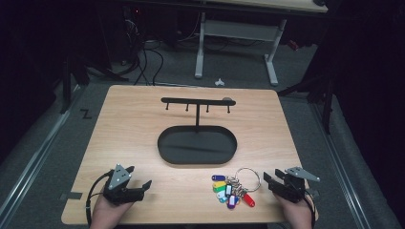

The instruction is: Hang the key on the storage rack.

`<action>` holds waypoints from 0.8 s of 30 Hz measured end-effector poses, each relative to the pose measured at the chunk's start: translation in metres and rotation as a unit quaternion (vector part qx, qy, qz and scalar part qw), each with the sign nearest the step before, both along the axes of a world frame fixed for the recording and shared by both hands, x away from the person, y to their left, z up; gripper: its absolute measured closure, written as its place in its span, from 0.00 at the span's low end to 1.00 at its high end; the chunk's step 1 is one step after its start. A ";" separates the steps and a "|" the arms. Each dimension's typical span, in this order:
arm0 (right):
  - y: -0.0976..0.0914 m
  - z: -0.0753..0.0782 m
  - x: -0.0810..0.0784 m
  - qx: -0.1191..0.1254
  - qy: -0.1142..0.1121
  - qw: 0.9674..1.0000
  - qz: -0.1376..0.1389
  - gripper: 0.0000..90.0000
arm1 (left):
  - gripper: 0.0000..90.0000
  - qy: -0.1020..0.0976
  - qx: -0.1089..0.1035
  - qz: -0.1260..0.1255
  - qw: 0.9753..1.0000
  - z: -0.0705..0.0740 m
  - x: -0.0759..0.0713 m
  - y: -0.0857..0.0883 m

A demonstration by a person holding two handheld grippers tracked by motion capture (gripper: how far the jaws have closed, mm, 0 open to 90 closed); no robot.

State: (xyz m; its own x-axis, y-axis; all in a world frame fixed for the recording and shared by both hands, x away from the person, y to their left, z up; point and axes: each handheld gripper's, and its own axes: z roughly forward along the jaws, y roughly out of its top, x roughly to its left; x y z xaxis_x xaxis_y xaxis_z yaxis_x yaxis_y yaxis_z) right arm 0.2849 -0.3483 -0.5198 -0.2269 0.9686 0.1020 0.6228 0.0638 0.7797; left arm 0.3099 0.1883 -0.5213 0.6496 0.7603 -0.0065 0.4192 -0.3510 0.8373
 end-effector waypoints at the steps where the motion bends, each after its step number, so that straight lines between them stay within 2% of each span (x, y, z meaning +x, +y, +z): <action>1: 0.000 0.000 0.000 0.000 0.000 1.000 0.000 0.48 | 0.18 0.000 0.000 0.000 1.000 0.000 0.000 0.000; 4: 0.001 -0.001 0.000 -0.002 0.005 1.000 -0.001 0.47 | 0.18 0.000 -0.010 -0.001 1.000 0.001 0.001 -0.001; 7: 0.001 -0.002 -0.001 -0.004 0.005 1.000 0.003 0.47 | 0.18 -0.002 -0.012 -0.002 1.000 0.002 0.001 -0.002; 15: 0.003 0.003 -0.013 -0.016 0.002 1.000 0.011 0.46 | 0.18 0.001 -0.007 -0.011 1.000 0.000 0.007 -0.012; 17: 0.002 0.003 -0.014 -0.022 0.002 1.000 0.011 0.46 | 0.18 0.005 -0.004 -0.013 1.000 -0.001 0.008 -0.014; 21: 0.002 0.002 -0.015 -0.027 0.004 0.999 0.018 0.46 | 0.18 0.001 -0.008 -0.012 1.000 0.000 0.009 -0.015; 22: 0.005 0.002 -0.016 -0.037 0.004 0.999 0.022 0.46 | 0.18 0.002 -0.007 -0.013 1.000 0.001 0.009 -0.016; 23: 0.005 0.002 -0.016 -0.037 0.004 0.999 0.022 0.46 | 0.18 0.002 -0.008 -0.014 1.000 0.001 0.009 -0.016; 24: 0.009 0.003 -0.017 -0.054 0.001 0.998 0.033 0.46 | 0.18 0.004 -0.007 -0.016 1.000 0.000 0.010 -0.017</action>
